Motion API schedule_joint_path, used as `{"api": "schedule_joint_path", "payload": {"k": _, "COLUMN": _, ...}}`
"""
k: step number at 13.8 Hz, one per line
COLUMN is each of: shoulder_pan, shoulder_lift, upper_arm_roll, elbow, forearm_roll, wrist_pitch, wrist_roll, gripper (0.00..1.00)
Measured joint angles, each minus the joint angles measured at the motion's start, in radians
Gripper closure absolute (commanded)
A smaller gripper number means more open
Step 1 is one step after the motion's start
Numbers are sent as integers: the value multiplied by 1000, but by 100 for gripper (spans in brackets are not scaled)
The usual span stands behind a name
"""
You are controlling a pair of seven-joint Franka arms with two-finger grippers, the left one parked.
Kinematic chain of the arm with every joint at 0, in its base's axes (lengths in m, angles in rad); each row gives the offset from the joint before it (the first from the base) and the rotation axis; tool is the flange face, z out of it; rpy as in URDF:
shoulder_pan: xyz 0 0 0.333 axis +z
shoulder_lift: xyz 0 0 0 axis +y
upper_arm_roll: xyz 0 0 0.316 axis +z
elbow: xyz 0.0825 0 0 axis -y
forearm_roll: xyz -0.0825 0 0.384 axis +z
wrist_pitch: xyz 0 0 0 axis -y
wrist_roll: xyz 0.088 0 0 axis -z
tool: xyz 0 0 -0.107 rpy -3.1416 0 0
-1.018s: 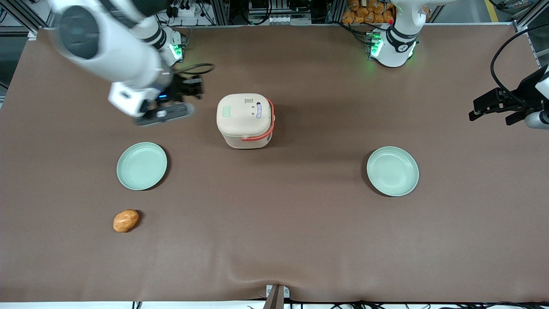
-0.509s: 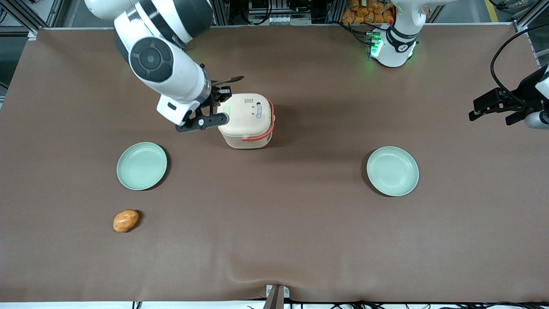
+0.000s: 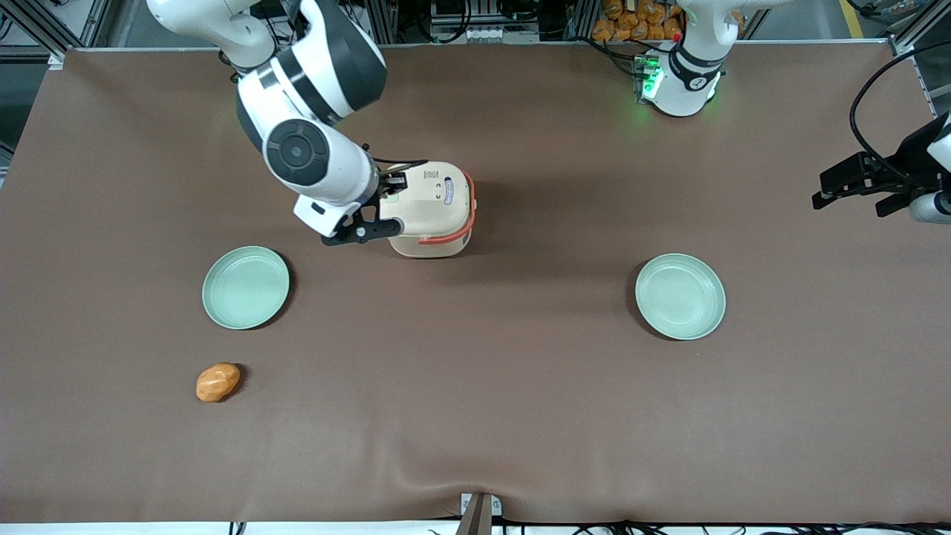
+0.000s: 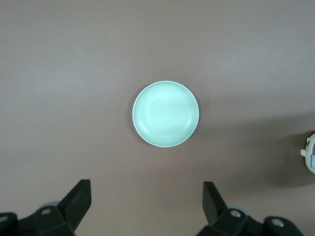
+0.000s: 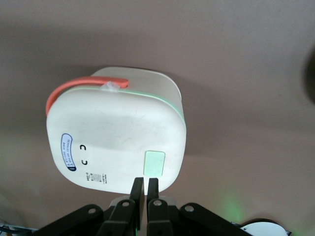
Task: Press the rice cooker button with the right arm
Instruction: 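Press the rice cooker's lid-release button with the closed right gripper fingertips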
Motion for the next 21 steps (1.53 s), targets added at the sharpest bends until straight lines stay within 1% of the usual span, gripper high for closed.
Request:
{"api": "schedule_joint_path", "payload": {"k": 2, "shoulder_pan": 6, "shoulder_lift": -1, "upper_arm_roll": 0, "elbow": -15, "forearm_roll": 0, "wrist_pitch": 0, "wrist_roll": 0, "gripper": 91}}
{"api": "schedule_joint_path", "payload": {"k": 4, "shoulder_pan": 6, "shoulder_lift": -1, "upper_arm_roll": 0, "elbow": -30, "forearm_roll": 0, "wrist_pitch": -1, "wrist_roll": 0, "gripper": 95}}
{"api": "schedule_joint_path", "payload": {"k": 7, "shoulder_pan": 6, "shoulder_lift": -1, "upper_arm_roll": 1, "elbow": -61, "forearm_roll": 0, "wrist_pitch": 0, "wrist_roll": -1, "gripper": 95}}
{"api": "schedule_joint_path", "payload": {"k": 10, "shoulder_pan": 7, "shoulder_lift": -1, "upper_arm_roll": 5, "elbow": -76, "forearm_roll": 0, "wrist_pitch": 0, "wrist_roll": -2, "gripper": 98}}
{"api": "schedule_joint_path", "payload": {"k": 18, "shoulder_pan": 7, "shoulder_lift": -1, "upper_arm_roll": 17, "elbow": -110, "forearm_roll": 0, "wrist_pitch": 40, "wrist_roll": -16, "gripper": 98}}
{"api": "schedule_joint_path", "payload": {"k": 21, "shoulder_pan": 8, "shoulder_lift": 0, "upper_arm_roll": 24, "elbow": -168, "forearm_roll": 0, "wrist_pitch": 112, "wrist_roll": -40, "gripper": 98}}
